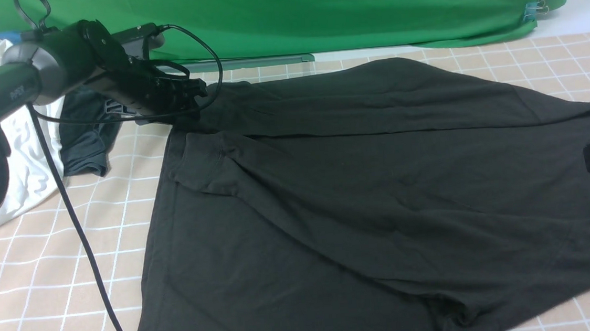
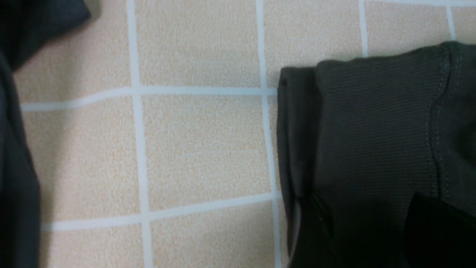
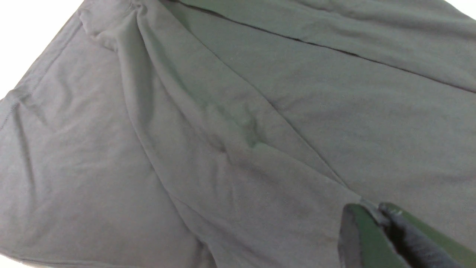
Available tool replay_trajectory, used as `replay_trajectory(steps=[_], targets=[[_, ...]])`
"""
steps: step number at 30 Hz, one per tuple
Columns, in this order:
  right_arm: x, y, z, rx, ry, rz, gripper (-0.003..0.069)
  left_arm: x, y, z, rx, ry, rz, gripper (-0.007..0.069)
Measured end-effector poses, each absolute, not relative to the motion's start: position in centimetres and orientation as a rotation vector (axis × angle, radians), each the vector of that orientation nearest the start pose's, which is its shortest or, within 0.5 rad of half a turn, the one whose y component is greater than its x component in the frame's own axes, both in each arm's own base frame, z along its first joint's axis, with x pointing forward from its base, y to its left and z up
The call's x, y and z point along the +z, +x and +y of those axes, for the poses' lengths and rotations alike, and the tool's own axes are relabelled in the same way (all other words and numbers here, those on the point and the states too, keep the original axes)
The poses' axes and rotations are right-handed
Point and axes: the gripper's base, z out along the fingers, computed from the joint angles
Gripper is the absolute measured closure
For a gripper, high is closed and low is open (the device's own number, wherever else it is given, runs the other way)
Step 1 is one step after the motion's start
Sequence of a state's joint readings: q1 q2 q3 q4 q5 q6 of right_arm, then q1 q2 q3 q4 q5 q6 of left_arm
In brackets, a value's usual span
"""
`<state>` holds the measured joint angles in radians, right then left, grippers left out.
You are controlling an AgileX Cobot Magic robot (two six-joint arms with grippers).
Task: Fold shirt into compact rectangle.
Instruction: 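Grab the top left corner of the dark shirt with the left gripper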
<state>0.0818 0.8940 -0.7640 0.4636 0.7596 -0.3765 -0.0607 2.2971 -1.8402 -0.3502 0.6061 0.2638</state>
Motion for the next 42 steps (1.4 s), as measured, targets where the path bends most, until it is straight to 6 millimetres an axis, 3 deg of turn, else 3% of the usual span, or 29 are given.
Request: replay_trajectory(steps=[25, 29, 37, 42], targets=[[31.97, 16.53, 4.17, 0.389, -0.285, 2.287, 0.0576, 15.91, 50.85, -5.14, -0.283, 0.251, 2.504, 0.031], [31.97, 16.53, 4.17, 0.389, -0.285, 2.287, 0.0576, 15.88, 50.86, -5.19, -0.287, 0.26, 2.501, 0.0369], [31.97, 16.53, 4.17, 0.389, -0.285, 2.287, 0.0575, 15.77, 50.85, -5.19, -0.286, 0.266, 2.504, 0.0575], [31.97, 16.53, 4.17, 0.389, -0.285, 2.287, 0.0575, 15.76, 50.81, -5.2, -0.288, 0.268, 2.509, 0.0606]])
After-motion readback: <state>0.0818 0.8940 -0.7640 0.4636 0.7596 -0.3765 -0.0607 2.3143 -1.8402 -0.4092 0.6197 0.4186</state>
